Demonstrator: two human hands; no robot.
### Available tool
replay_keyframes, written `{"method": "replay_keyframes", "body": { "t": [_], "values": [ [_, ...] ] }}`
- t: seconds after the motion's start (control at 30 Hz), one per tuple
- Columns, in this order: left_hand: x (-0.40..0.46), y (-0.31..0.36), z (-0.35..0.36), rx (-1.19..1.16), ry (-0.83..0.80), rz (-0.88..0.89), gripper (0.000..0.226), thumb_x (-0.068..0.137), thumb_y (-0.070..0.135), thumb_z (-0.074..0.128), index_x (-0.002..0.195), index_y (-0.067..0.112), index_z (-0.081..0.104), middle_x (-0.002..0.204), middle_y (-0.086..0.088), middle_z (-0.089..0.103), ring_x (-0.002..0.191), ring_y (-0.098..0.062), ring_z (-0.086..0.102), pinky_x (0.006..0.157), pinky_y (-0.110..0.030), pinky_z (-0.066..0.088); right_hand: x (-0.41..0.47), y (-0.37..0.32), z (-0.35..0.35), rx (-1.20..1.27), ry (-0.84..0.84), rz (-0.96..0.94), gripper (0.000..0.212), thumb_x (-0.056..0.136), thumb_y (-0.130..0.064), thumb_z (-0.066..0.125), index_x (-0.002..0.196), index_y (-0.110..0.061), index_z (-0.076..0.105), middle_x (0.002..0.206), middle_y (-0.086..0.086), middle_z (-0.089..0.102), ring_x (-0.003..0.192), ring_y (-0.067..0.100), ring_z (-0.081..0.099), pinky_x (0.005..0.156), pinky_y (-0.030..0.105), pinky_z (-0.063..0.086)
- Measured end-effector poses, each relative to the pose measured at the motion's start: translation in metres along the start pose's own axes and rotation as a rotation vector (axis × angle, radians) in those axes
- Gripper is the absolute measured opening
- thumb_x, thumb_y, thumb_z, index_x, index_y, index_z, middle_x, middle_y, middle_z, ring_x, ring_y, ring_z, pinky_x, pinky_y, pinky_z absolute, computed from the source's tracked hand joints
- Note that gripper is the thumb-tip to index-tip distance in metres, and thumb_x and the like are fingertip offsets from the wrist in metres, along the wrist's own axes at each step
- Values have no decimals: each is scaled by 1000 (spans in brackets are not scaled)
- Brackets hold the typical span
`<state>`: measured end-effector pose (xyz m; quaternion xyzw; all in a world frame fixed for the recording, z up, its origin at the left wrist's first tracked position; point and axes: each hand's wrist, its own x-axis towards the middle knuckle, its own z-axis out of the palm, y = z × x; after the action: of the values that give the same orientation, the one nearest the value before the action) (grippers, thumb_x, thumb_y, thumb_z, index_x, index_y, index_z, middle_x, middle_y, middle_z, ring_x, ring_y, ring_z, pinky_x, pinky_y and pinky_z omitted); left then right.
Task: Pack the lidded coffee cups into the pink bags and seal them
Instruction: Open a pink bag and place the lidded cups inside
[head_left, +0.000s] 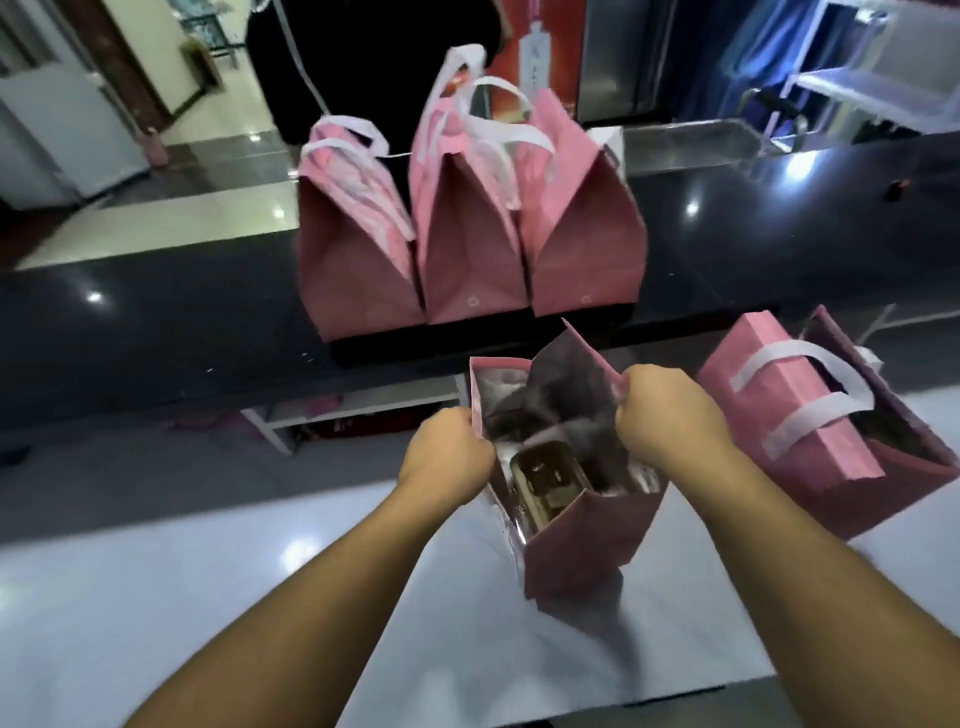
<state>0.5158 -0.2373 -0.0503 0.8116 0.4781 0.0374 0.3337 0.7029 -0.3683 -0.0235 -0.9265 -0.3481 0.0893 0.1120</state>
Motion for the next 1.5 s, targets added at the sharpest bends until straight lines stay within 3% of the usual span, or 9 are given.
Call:
{"method": "replay_keyframes", "body": {
  "t": [0.1, 0.33, 0.57, 0.73, 0.83, 1.03, 1.17, 1.33, 1.5],
  "values": [
    [-26, -45, -36, -42, 77, -49, 20, 83, 12, 49, 78, 13, 68, 72, -4, 73, 65, -28, 73, 57, -43, 62, -9, -42, 12, 19, -45, -88, 7, 89, -14, 53, 90, -17, 59, 77, 1, 55, 64, 23, 52, 56, 34, 41],
    [-124, -179, -112, -110, 331, -239, 26, 94, 22, 47, 84, 17, 71, 80, -3, 75, 67, -28, 74, 63, -46, 63, -76, -182, 54, 88, -112, -375, 21, 99, -22, 42, 83, -22, 55, 75, 1, 58, 64, 22, 56, 56, 35, 42],
    [-266, -322, -176, -185, 524, -425, 26, 90, 24, 48, 76, 15, 68, 70, 1, 73, 68, -25, 71, 64, -42, 59, -211, -326, 96, 131, -214, -674, 33, 104, -34, 39, 88, -22, 65, 83, 0, 67, 72, 22, 61, 64, 39, 51],
    [-369, -404, -201, -235, 697, -571, 29, 90, 21, 51, 61, 19, 58, 57, 4, 63, 56, -21, 62, 50, -27, 41, -315, -408, 125, 108, -251, -928, 31, 105, -36, 48, 86, -22, 68, 80, 1, 68, 71, 25, 62, 59, 35, 44],
    [-428, -442, -214, -260, 764, -669, 29, 94, 19, 52, 68, 20, 64, 61, 3, 67, 59, -21, 67, 48, -30, 48, -370, -452, 143, 87, -280, -1050, 29, 104, -35, 51, 79, -26, 63, 73, -2, 63, 65, 21, 58, 52, 31, 37],
    [-527, -498, -231, -245, 920, -849, 31, 98, 20, 53, 68, 23, 62, 64, 5, 65, 57, -13, 62, 46, -21, 34, -461, -537, 176, 17, -348, -1233, 32, 103, -32, 46, 77, -25, 63, 70, -5, 63, 58, 9, 55, 48, 25, 36],
    [-578, -531, -240, -240, 970, -985, 23, 99, 19, 53, 81, 21, 68, 75, 0, 68, 65, -17, 64, 52, -25, 38, -519, -590, 194, 16, -380, -1346, 36, 102, -25, 48, 66, -26, 50, 67, -6, 60, 53, 6, 53, 42, 22, 31],
    [-627, -576, -262, -261, 1046, -1106, 22, 98, 18, 51, 90, 19, 72, 80, -2, 73, 68, -22, 70, 55, -28, 47, -580, -660, 215, -54, -466, -1499, 23, 95, -20, 50, 75, -17, 61, 72, 3, 65, 64, 23, 61, 54, 33, 49],
    [-668, -615, -286, -265, 1108, -1248, 23, 94, 16, 52, 85, 21, 71, 70, 1, 70, 62, -22, 67, 53, -29, 48, -634, -726, 236, -36, -536, -1651, 18, 92, -17, 50, 82, -17, 65, 74, 3, 66, 64, 25, 63, 56, 34, 54]
  ]
}}
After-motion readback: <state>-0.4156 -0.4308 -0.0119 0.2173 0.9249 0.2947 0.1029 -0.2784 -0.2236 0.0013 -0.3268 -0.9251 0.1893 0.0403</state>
